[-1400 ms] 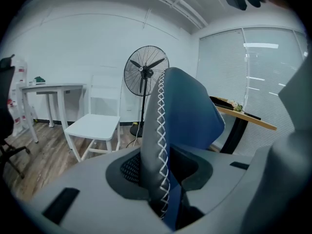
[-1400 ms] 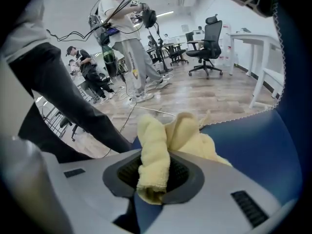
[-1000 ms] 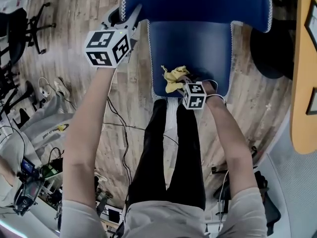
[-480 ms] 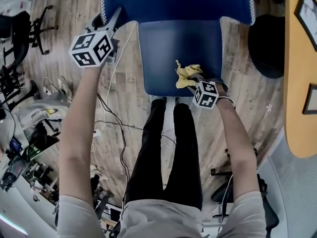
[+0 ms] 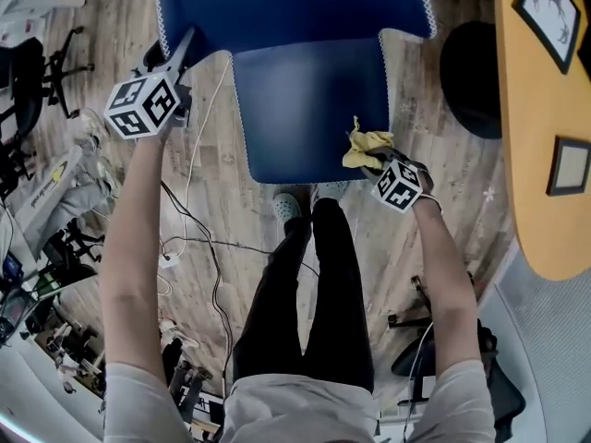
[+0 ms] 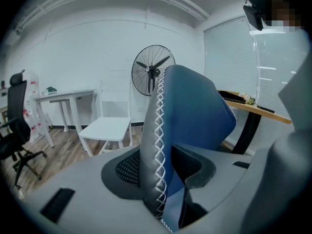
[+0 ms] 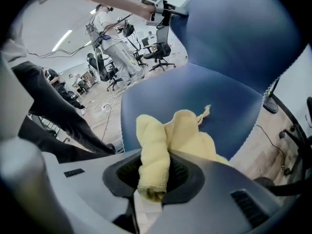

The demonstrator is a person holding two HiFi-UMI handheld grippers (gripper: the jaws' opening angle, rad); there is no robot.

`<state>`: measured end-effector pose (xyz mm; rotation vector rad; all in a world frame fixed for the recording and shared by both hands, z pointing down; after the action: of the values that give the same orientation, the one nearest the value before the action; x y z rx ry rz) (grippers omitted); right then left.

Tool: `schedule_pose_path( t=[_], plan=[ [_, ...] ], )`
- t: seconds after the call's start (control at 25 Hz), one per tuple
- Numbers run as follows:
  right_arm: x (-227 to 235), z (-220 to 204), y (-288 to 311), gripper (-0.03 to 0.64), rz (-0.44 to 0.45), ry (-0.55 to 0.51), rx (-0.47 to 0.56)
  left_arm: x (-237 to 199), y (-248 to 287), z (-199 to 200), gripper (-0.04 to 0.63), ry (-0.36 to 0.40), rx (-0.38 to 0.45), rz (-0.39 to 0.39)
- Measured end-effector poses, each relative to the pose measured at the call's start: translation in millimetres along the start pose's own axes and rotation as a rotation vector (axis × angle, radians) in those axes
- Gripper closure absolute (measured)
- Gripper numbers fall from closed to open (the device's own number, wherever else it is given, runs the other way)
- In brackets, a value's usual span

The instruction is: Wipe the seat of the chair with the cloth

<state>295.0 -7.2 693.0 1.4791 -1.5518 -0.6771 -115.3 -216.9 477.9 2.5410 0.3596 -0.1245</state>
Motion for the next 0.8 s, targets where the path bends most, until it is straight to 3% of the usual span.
schedule_pose_path(
  t=[0.12, 0.24, 0.52, 0.68, 0.8],
  plan=[
    [-4, -10, -8, 0.525, -0.008, 0.044, -0.038, 0, -11, 1, 0.39, 0.02, 0.041, -0.014],
    [-13, -32, -15, 0.523, -0.024, 0.103, -0.082, 4, -19, 0, 0.365, -0.027, 0.068, -0.031],
    [-46, -75, -33, 0.522, -0.062, 0.335, -0.121, -6, -60, -7, 0.345, -0.094, 0.109, 0.082],
    [-80, -65, -66, 0.522, -0.167, 0.517, -0.035, 12, -112, -35, 0.35, -0.138, 0.028, 0.083],
    [-100, -37, -104, 0.522, -0.268, 0.692, 0.129, 41, -151, -51, 0.35, -0.201, -0.006, 0.044]
  ],
)
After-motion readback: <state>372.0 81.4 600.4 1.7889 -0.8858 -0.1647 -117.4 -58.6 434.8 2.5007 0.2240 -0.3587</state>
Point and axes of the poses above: the fingertips, and each gripper's own axes: y forward along the fingers, x to its right, z out of its top, the point moved 9 cm from there along -y, backward along the fingers, and after that the axes turned 8 degrees about -y, right-handed, at the moved point
